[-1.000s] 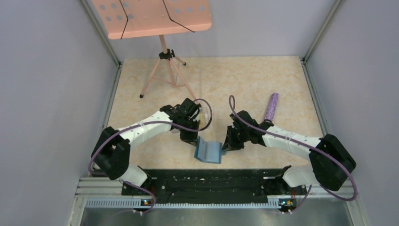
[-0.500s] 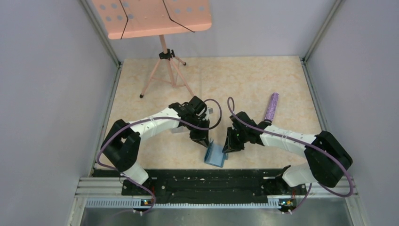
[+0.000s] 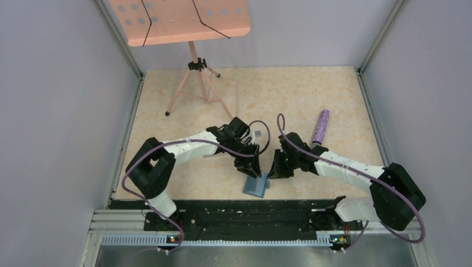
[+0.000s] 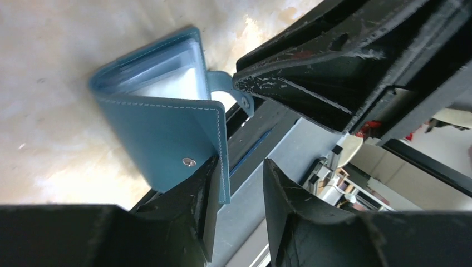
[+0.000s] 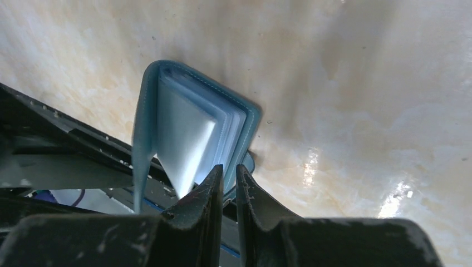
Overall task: Put the credit cards into the card holder
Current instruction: Close the card holder at the corner of the board.
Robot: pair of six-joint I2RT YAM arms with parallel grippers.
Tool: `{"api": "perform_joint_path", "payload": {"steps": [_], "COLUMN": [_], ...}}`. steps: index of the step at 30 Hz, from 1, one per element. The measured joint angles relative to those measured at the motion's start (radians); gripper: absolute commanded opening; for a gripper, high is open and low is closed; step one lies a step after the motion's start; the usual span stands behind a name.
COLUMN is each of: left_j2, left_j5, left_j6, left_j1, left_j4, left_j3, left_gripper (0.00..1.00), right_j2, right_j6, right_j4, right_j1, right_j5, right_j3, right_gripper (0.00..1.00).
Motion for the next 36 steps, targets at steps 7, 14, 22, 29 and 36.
{"api": "perform_joint_path", "payload": {"steps": [7,14,22,29,36], "left_j2": [0.086,0.131,0.131,0.130,0.078], "left_j5": [0.091,0.115,0.119,0.115,0.101], "left_j6": [-0.057,-0.077,-0.087,-0.087,-0.088], "left_j1": [-0.028,-0.034,-0.034,-0.034,-0.035], "left_j4": [0.138,0.212,0.251,0.267,0.272], "left_j3": [-0.045,-0.090,-0.126,-0.140,-0.156], "left_gripper": [0.49,0.31,0.26,0.33,0.43], "right_j2": [-0.063,-0.074,-0.032,0.068,0.126], "right_j6": [0.006,0.006,0.006,0.018,0.035], "right_j4": [-0.029,-0.025,0.058,0.163,0.222], "right_j1": [-0.023,-0.027,-0.027,-0.027,-0.029], "right_j5": [0.010,-0.003,-0.067,-0.103,-0.102], "right_j3": [-0.019,-0.019,-0.027,-0.033,-0.053], "right_gripper": [0.15,0.12,0.07,0.04,0.01]}}
